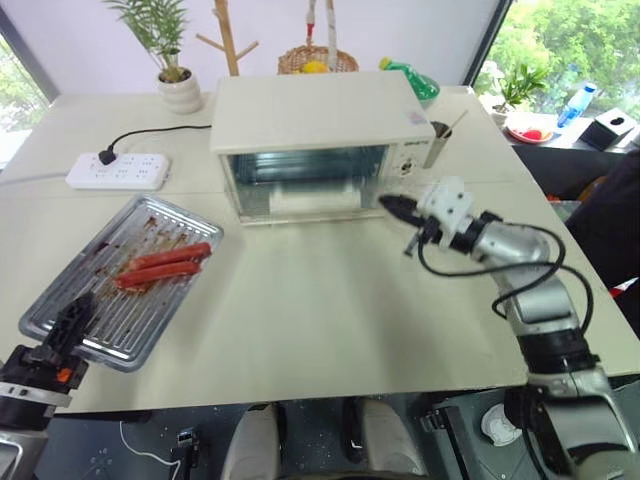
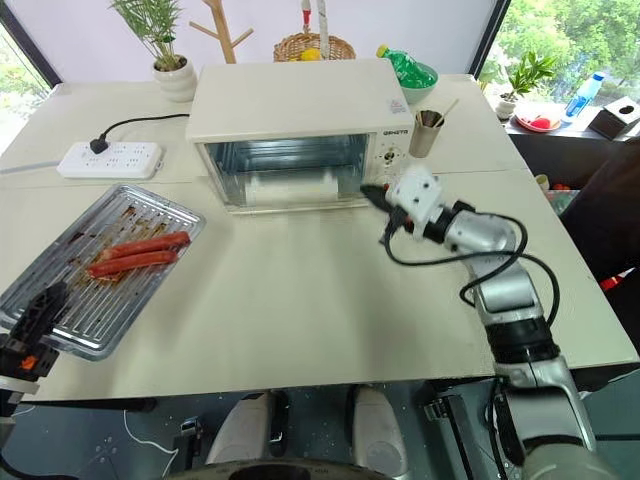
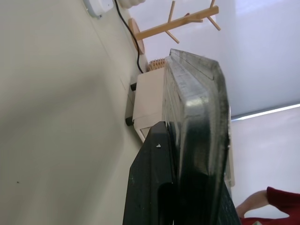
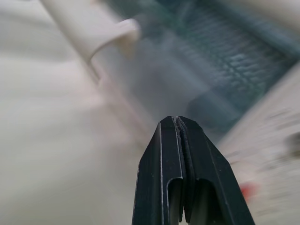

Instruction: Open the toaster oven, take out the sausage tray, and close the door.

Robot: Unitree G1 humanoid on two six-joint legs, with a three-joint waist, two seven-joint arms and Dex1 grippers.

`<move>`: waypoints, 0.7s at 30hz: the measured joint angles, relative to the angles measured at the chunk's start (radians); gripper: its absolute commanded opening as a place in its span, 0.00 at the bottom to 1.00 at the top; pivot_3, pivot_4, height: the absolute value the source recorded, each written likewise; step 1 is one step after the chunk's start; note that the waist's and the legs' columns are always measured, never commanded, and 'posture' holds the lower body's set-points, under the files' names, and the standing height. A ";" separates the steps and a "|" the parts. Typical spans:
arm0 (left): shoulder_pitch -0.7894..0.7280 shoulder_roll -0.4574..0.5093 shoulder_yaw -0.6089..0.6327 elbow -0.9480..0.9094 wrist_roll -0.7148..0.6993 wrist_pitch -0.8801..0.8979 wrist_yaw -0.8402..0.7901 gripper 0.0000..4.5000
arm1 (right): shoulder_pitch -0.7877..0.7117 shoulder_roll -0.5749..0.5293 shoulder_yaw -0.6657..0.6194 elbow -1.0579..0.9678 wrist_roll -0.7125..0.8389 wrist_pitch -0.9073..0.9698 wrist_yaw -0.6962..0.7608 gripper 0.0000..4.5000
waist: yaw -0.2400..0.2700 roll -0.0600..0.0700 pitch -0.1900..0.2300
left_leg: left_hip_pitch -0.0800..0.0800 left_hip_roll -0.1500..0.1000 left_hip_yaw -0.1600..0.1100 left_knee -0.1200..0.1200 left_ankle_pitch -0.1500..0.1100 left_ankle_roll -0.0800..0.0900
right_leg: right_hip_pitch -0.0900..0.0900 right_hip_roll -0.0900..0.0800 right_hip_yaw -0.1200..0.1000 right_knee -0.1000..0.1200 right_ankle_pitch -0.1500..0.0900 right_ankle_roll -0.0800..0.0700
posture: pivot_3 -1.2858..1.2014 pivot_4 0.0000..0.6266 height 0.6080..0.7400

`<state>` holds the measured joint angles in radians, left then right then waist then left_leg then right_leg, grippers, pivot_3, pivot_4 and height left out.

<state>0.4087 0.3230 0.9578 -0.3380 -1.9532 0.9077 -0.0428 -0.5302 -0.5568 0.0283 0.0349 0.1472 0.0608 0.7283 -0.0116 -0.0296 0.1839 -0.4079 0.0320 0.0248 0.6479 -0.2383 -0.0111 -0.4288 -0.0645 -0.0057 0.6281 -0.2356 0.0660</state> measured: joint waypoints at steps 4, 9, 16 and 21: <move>0.002 0.019 -0.001 0.017 0.000 0.021 -0.001 0.00 | -0.019 0.019 -0.005 0.009 -0.001 0.001 -0.028 0.01 | 0.002 0.000 0.000 | 0.000 0.000 0.000 -0.001 0.000 0.000 | 0.000 0.000 0.000 0.000 0.000 0.000 | 0.52 0.24 1.00; 0.009 0.058 -0.042 0.025 0.000 0.068 -0.025 0.00 | 0.063 -0.004 -0.001 -0.060 0.062 0.066 0.056 0.01 | 0.004 0.000 0.000 | 0.000 0.001 0.000 -0.001 0.000 0.000 | 0.000 -0.001 0.000 0.000 0.000 0.000 | 0.52 0.24 1.00; -0.088 0.208 -0.191 0.122 0.000 0.179 -0.075 0.00 | 0.349 -0.252 -0.019 -0.409 0.283 0.204 0.354 0.01 | 0.014 0.001 0.000 | 0.000 0.001 0.000 -0.001 0.000 0.000 | 0.000 -0.002 0.000 -0.001 0.000 0.000 | 0.52 0.24 1.00; -0.259 0.348 -0.313 0.271 0.000 0.281 -0.115 0.00 | 0.508 -0.377 -0.149 -0.589 0.456 0.348 0.420 0.01 | 0.018 0.000 0.000 | 0.000 0.002 0.000 -0.001 -0.001 -0.002 | 0.000 -0.002 0.000 -0.002 0.000 0.000 | 0.52 0.24 1.00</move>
<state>0.1495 0.6712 0.6448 -0.0673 -1.9527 1.1892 -0.1579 -0.0227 -0.9334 -0.1208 -0.5544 0.6031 0.4093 1.1479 0.0068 -0.0294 0.1841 -0.4077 0.0336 0.0251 0.6473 -0.2395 -0.0128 -0.4293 -0.0669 -0.0059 0.6260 -0.2357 0.0660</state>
